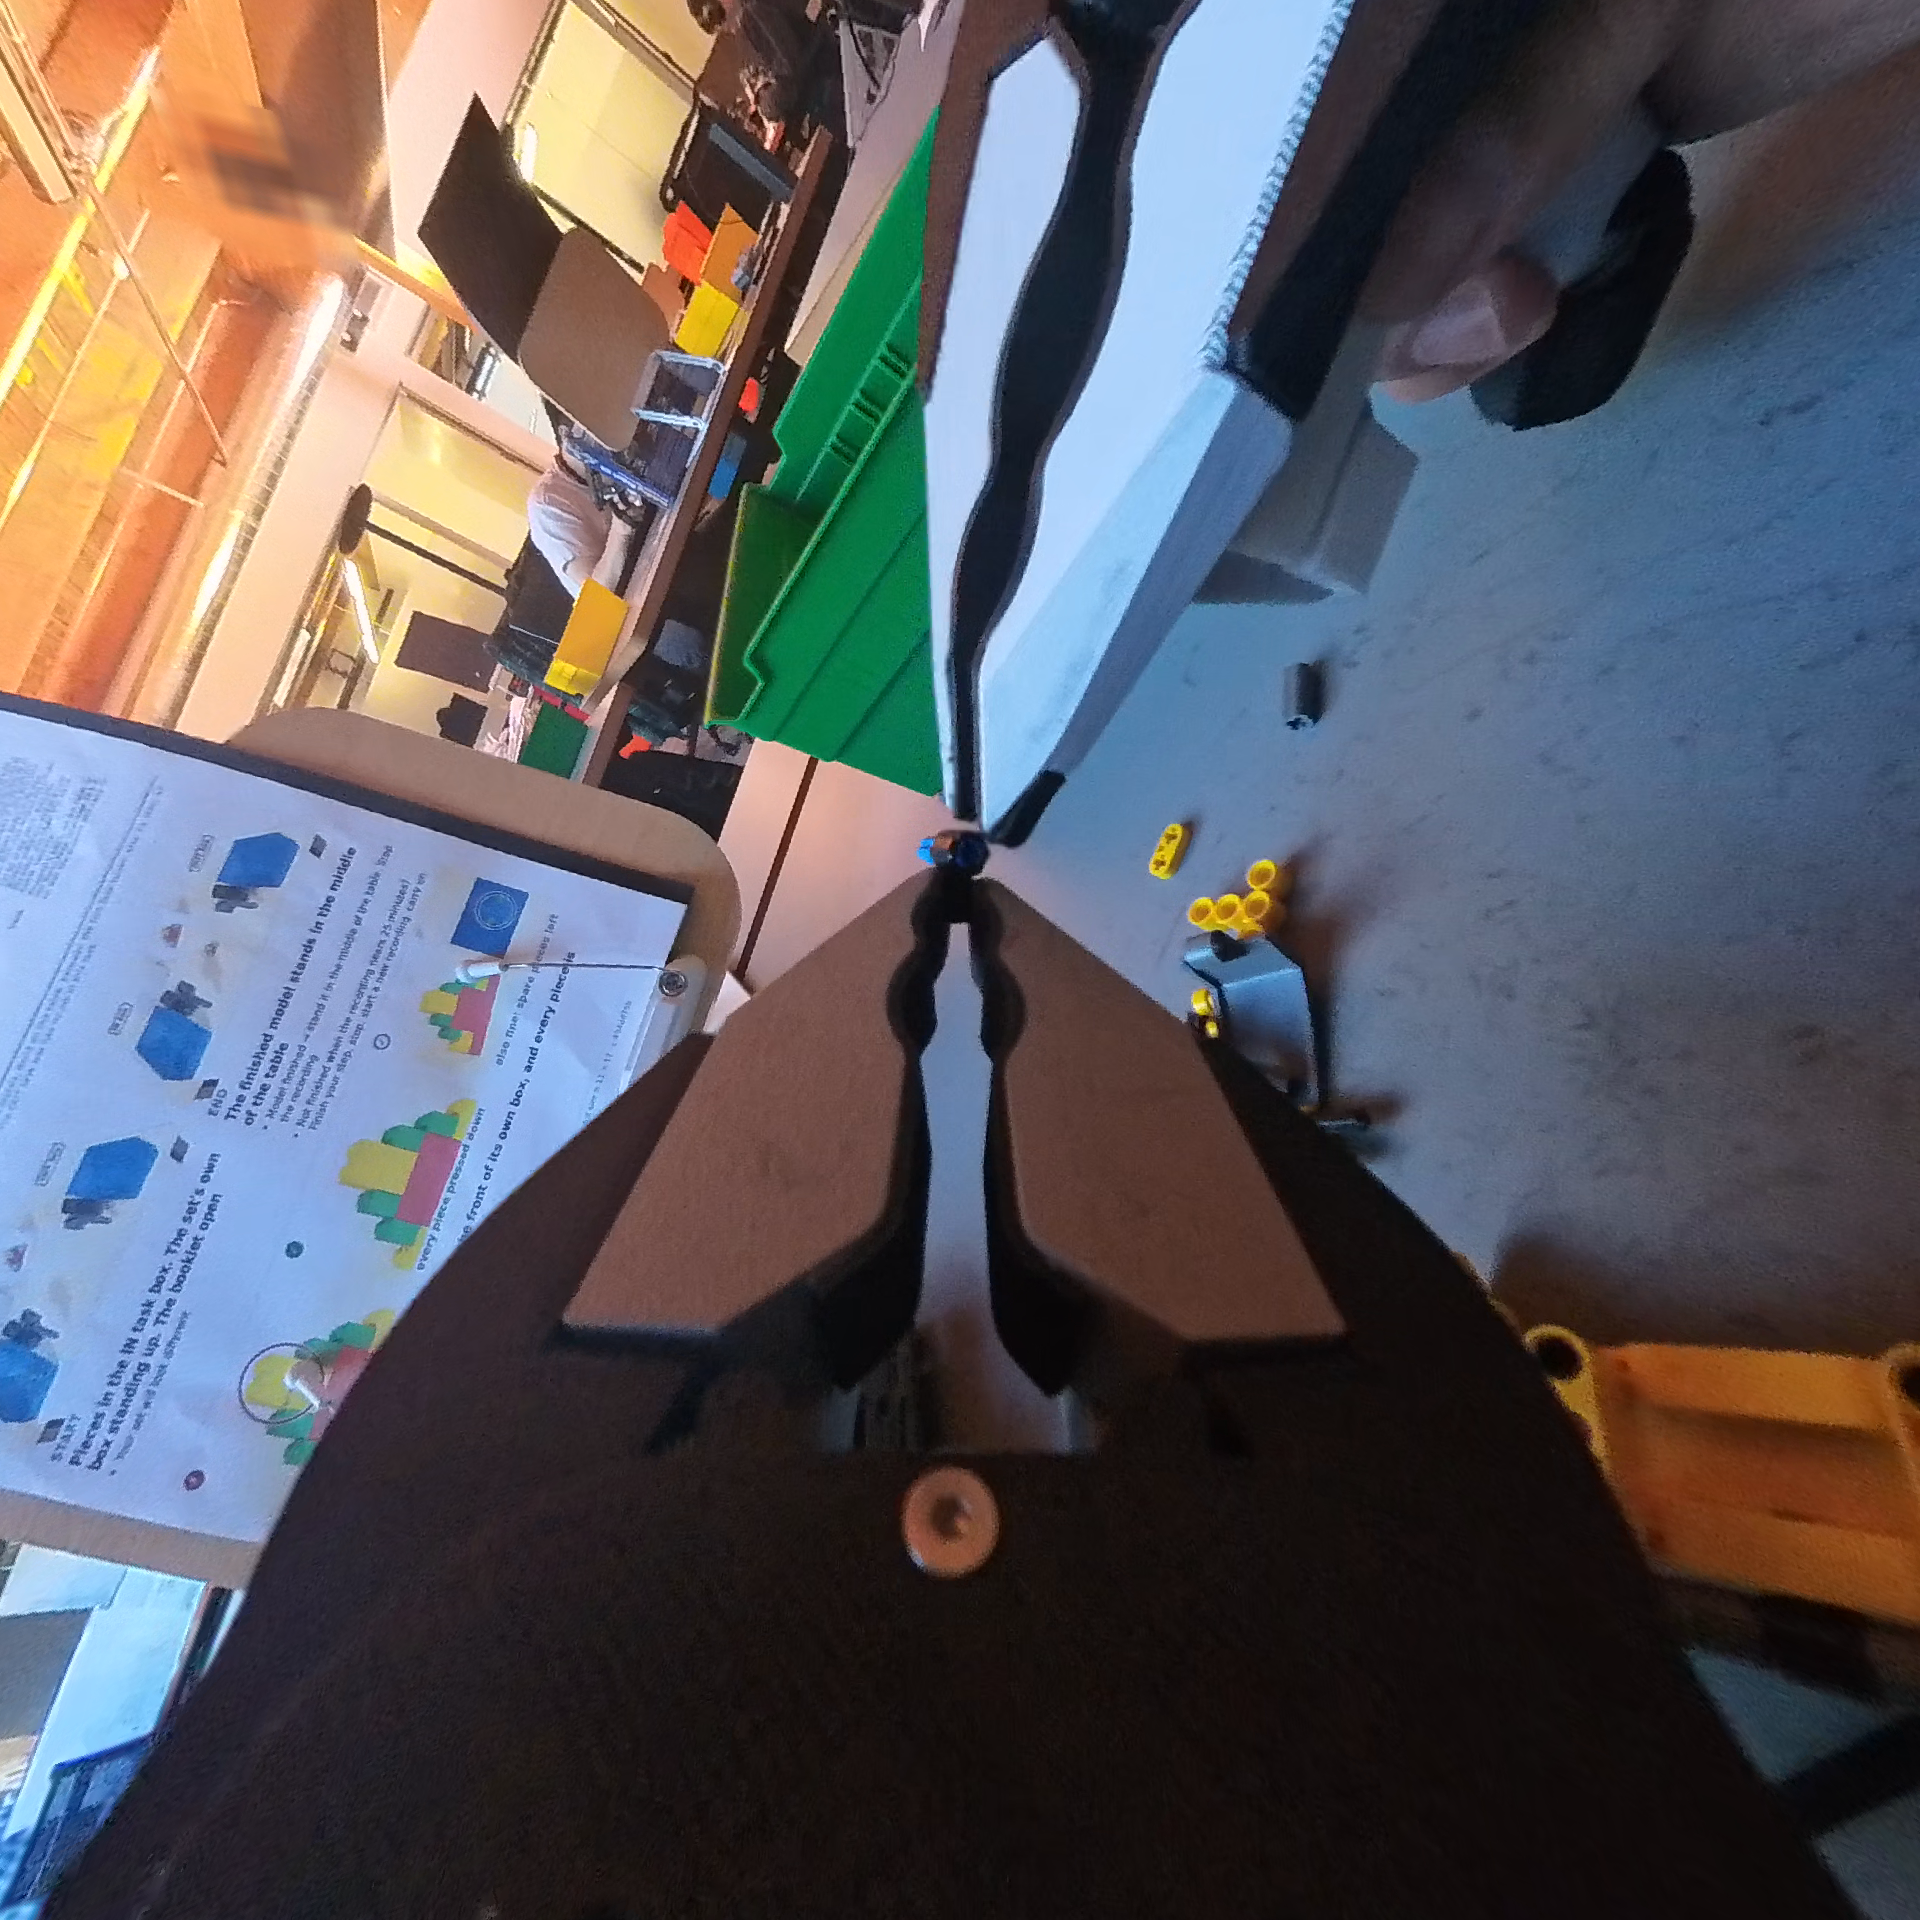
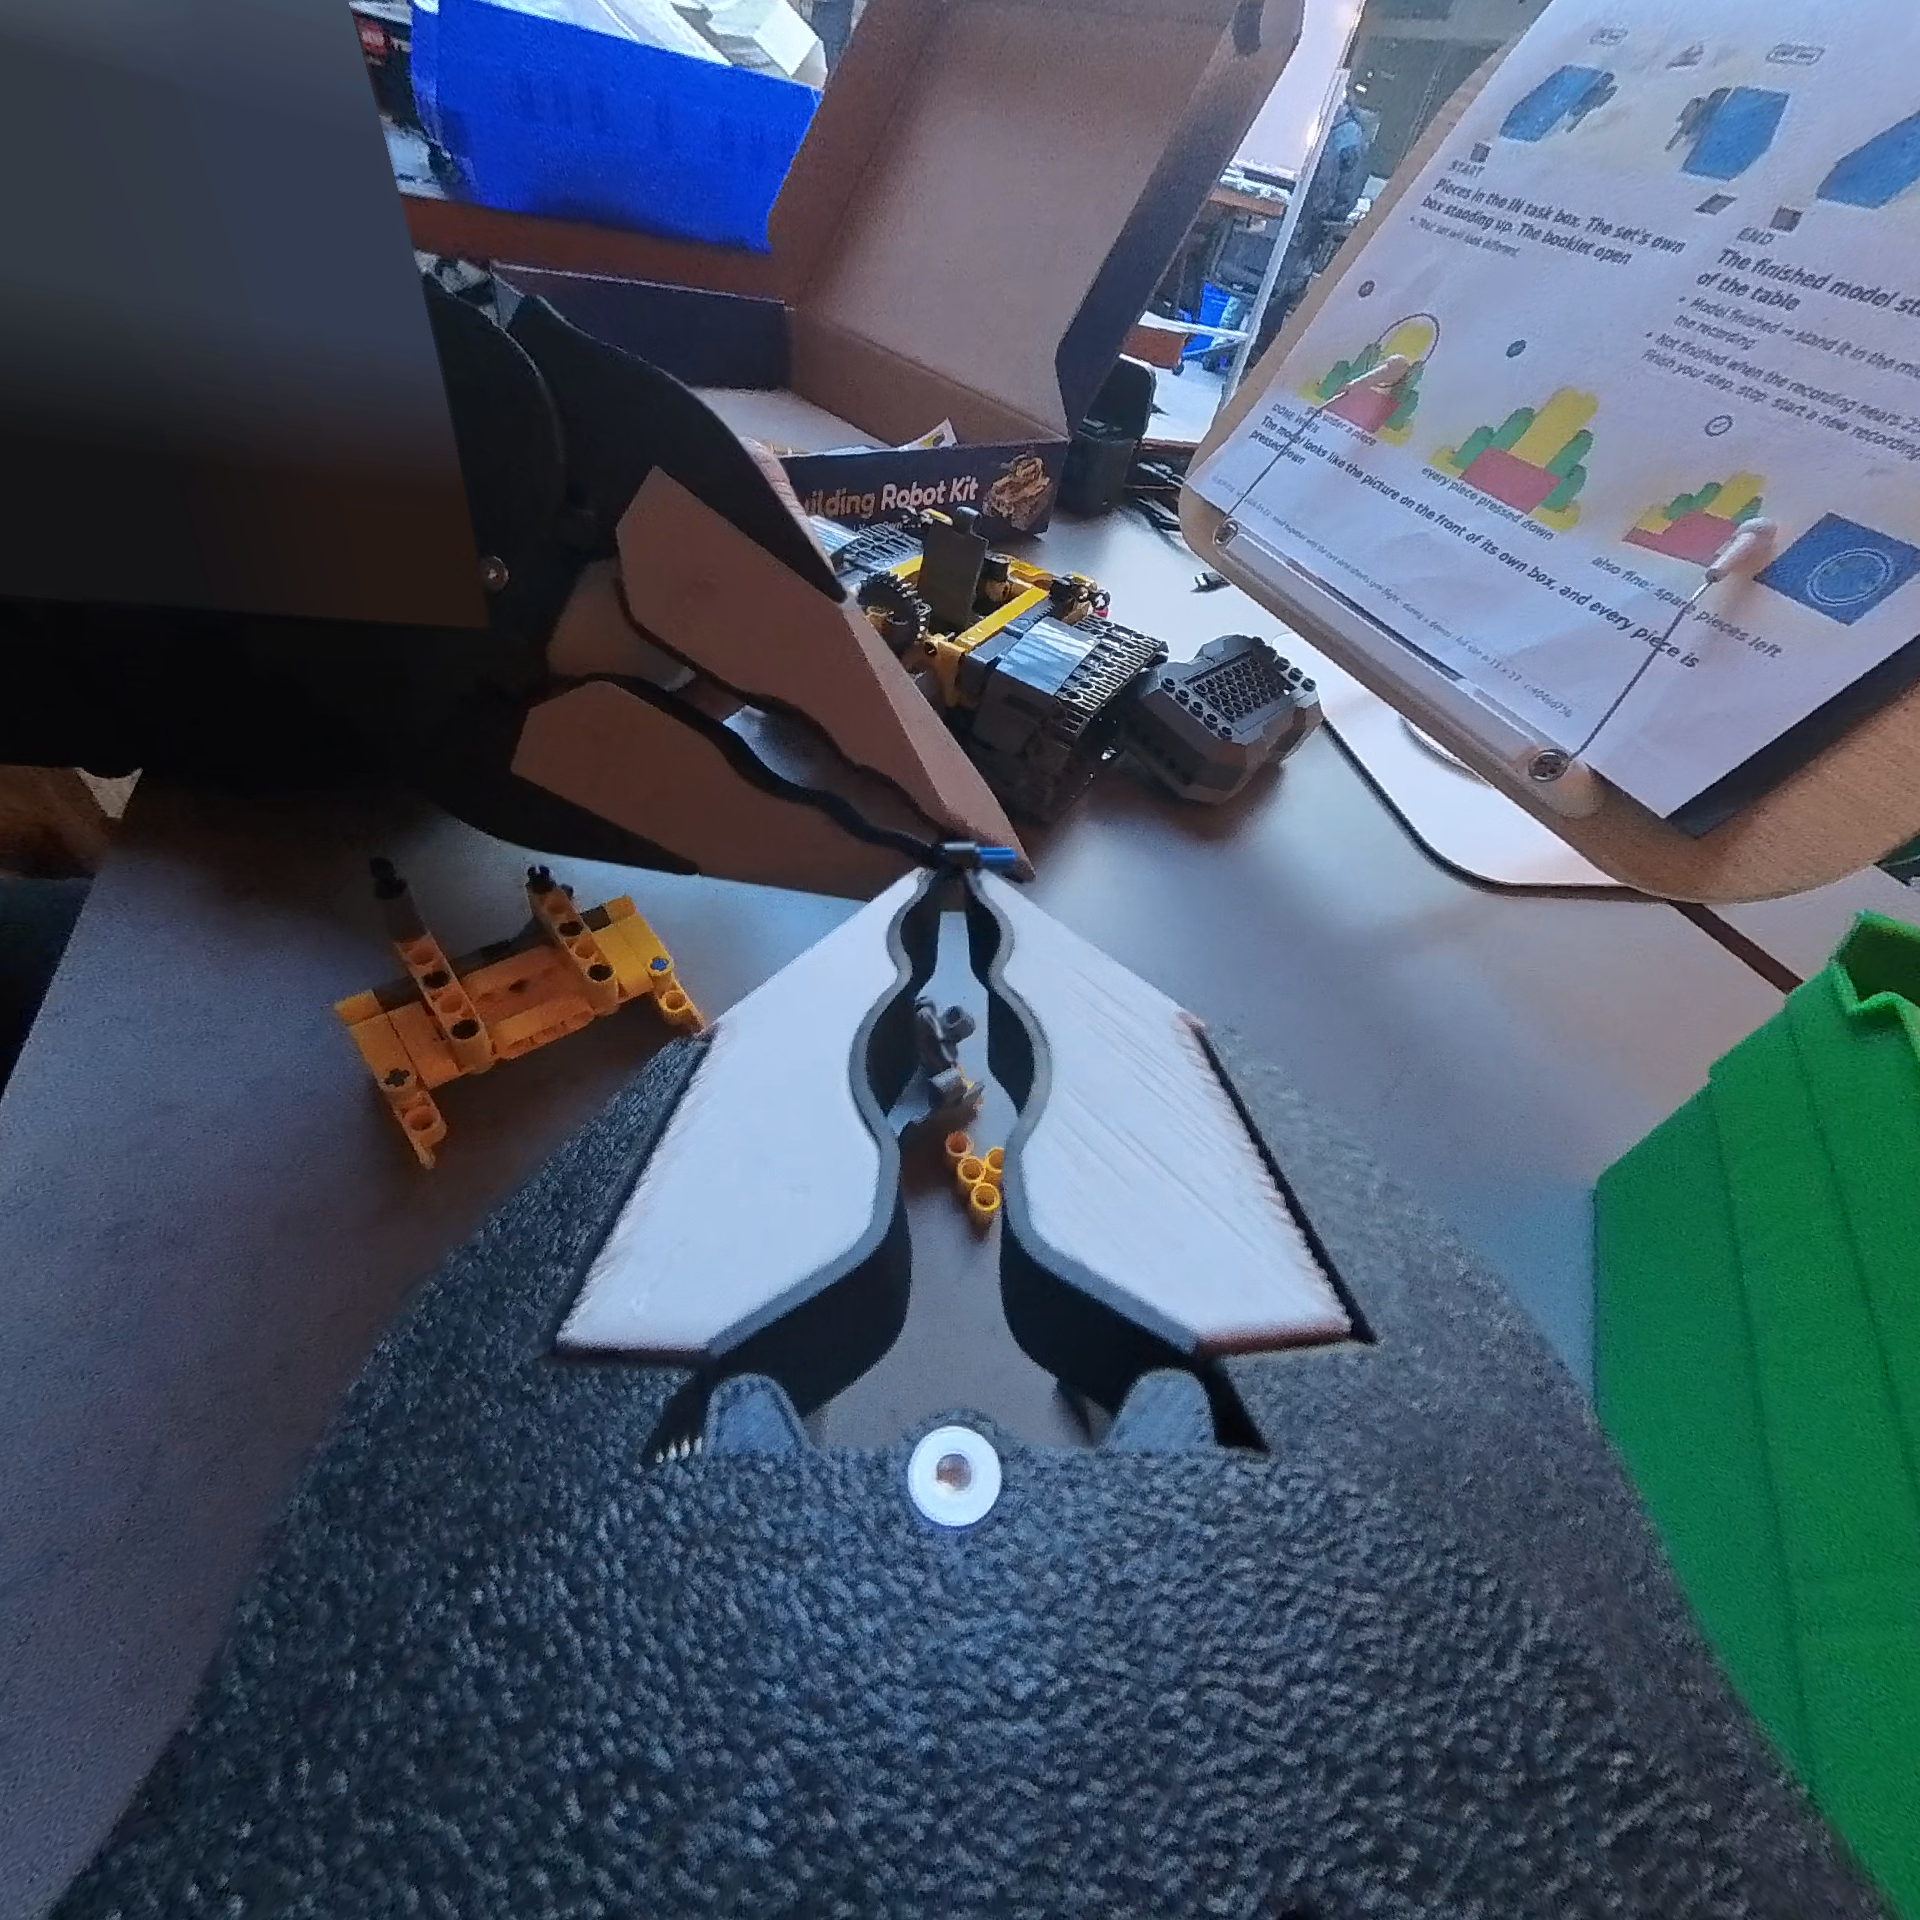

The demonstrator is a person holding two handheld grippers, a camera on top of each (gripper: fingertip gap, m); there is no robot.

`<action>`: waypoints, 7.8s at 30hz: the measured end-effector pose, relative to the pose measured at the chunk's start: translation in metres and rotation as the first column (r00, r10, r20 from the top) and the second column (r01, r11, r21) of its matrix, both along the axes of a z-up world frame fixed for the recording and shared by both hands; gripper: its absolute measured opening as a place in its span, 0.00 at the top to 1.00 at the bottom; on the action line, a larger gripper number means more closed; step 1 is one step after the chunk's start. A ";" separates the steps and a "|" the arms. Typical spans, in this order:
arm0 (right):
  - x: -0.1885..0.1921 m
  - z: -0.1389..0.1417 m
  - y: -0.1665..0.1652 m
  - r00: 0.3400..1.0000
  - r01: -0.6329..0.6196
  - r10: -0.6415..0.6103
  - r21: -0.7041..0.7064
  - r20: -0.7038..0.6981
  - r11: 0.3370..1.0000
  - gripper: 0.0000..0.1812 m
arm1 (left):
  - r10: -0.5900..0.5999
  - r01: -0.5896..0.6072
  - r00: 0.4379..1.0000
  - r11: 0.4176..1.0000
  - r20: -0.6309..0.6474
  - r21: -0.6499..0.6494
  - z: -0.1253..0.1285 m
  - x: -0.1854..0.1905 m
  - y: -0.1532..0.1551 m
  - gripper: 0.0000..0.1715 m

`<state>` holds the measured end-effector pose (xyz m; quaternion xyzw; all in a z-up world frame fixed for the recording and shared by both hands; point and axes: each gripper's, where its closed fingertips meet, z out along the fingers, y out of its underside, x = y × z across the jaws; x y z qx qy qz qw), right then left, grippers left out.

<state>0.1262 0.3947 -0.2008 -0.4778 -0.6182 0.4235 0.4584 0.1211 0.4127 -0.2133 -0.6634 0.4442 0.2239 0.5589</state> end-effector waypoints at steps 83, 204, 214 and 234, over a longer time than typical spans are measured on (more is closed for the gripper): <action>0.003 0.021 -0.001 0.980 0.199 -0.193 0.214 -0.048 0.956 1.00 | 0.136 -0.137 0.991 0.984 0.013 0.116 0.024 0.004 0.000 1.00; 0.079 -0.065 -0.046 0.733 -0.469 -0.086 0.593 0.675 0.654 0.91 | 0.033 0.473 0.814 0.540 0.580 -0.696 -0.066 0.080 -0.061 1.00; 0.072 -0.066 -0.044 0.745 -0.459 -0.104 0.621 0.658 0.636 0.90 | 0.034 0.466 0.819 0.543 0.572 -0.699 -0.067 0.080 -0.061 1.00; 0.071 -0.078 -0.041 0.670 -0.594 -0.175 0.662 0.722 0.458 0.89 | 0.089 0.445 0.827 0.501 0.555 -0.743 -0.075 0.078 -0.060 0.99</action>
